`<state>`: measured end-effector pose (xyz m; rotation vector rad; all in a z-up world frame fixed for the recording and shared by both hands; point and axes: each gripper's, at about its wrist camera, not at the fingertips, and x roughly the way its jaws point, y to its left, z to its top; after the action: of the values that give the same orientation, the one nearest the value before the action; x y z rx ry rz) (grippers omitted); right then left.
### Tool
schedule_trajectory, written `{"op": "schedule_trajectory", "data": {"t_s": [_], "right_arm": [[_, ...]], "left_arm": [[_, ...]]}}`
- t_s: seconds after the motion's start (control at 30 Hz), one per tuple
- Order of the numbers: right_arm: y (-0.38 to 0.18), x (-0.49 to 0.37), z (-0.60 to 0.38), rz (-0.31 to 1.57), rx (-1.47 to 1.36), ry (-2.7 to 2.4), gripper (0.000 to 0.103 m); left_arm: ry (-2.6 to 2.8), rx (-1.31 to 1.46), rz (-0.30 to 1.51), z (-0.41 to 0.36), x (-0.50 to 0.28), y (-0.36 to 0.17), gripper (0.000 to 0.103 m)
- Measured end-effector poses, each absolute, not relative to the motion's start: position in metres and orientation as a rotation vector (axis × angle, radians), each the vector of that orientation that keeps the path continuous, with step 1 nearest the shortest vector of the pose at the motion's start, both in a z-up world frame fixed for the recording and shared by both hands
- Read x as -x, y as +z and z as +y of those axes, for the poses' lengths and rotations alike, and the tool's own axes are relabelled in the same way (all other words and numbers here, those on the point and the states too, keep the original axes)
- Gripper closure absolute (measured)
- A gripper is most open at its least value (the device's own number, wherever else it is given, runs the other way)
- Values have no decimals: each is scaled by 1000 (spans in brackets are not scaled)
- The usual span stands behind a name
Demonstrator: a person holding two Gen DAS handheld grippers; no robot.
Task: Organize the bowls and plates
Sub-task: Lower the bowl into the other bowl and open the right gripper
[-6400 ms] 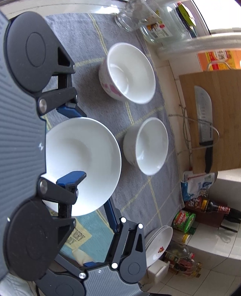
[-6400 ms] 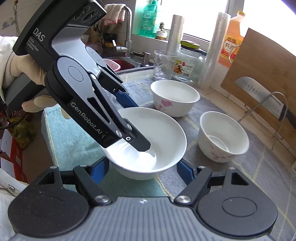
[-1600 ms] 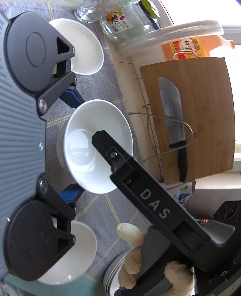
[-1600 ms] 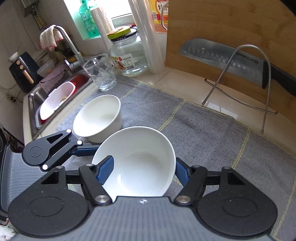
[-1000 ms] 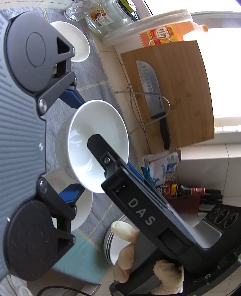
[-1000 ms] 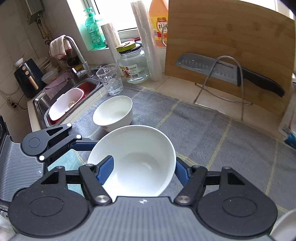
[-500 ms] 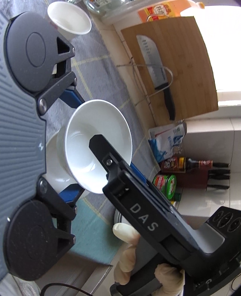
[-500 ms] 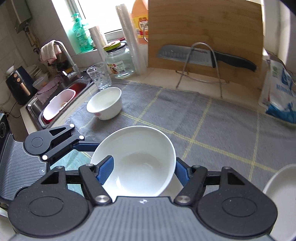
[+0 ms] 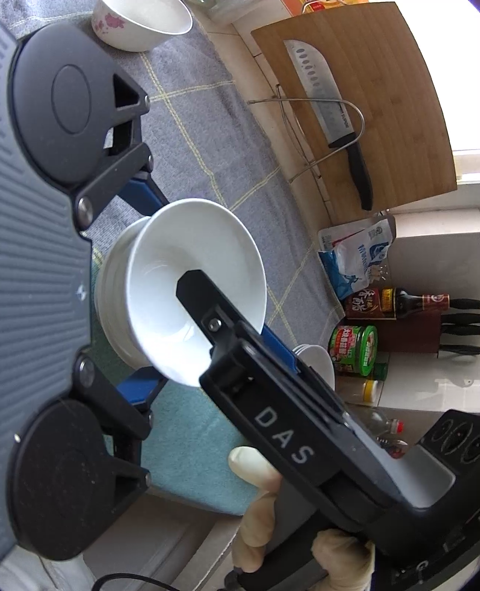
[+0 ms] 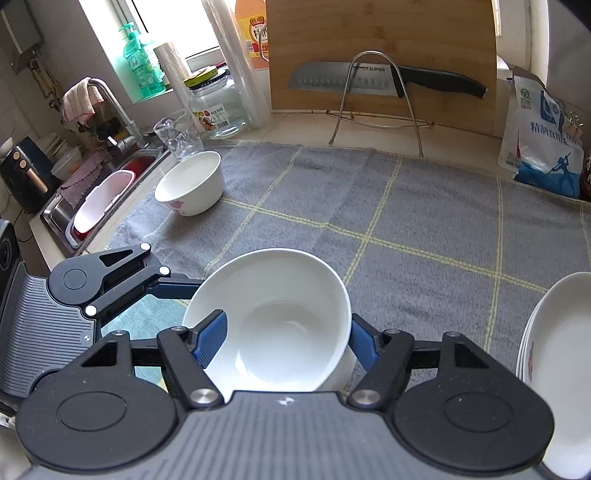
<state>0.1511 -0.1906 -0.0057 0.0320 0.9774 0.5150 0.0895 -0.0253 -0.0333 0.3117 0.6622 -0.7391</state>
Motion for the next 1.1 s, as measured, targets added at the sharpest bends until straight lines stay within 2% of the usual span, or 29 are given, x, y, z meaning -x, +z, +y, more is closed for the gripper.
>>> {"op": "schedule_trajectory", "data": {"t_s": [0.63,0.83,0.97,1.03,1.1], "right_arm": [[-11,-153,-190,985,-15,512,27],[-14,-152,-189,985,-5,502,26],[-14,-150,-188,972,2,501,12],[-11,-149,-188,962,9,505,11],[-8,-147,-188,948,18,495,6]], "left_arm": [[-740,-317,681,-28,-93,-39,15],[-744,-300,689,-28,-96,-41,11],[-745,-302,686,-26,-95,-41,9],[-748,-310,672,-25,-92,-39,7],[-757,-308,670,-23,-90,-38,6]]}}
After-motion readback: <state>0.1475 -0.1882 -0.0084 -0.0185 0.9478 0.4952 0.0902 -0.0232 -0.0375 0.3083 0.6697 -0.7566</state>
